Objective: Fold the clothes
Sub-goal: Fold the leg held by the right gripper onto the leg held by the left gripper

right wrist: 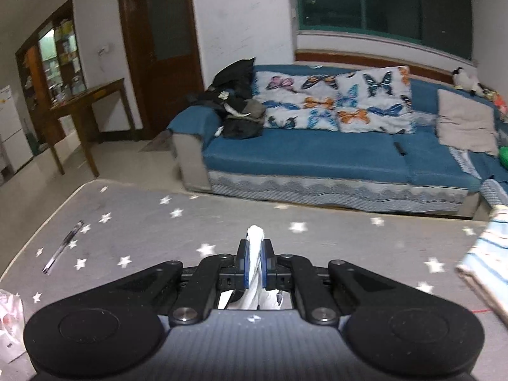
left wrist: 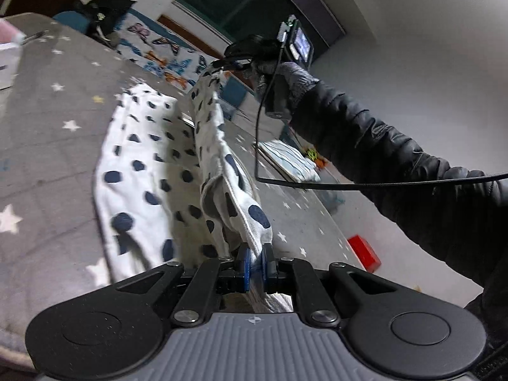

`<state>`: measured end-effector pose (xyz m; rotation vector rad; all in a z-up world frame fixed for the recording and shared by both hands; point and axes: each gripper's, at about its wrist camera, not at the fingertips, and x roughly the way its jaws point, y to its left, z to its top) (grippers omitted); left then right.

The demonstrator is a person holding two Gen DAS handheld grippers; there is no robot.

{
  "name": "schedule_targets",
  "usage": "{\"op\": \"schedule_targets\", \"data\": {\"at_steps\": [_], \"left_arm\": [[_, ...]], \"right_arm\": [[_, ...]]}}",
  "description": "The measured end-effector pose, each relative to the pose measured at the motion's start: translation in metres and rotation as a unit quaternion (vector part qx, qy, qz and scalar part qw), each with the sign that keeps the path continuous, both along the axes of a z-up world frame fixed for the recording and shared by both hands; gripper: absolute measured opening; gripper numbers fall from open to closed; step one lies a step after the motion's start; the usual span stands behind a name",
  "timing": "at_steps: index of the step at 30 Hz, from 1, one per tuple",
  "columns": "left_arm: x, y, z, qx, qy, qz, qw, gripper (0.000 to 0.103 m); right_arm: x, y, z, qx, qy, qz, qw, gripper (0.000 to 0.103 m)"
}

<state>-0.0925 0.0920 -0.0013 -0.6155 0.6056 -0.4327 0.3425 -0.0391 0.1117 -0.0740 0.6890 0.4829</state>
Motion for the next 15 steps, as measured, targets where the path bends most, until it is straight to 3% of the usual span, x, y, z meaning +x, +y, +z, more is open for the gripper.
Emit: {"op": "schedule_targets", "data": {"at_steps": [8,15], "left_arm": [[-0.018,0.032,-0.011,-0.032,0.023,0.050,0.9980,0.008],[-0.024,0.036,-0.017,-0.028,0.044,0.062,0.9967,0.009]], "right_arm": [[-0.004,0.073,-0.036,-0.002,0.028,0.043,0.999,0.008],[-0.021,0.078,-0.037,-0.007,0.035,0.087,0.996,0.024]]}}
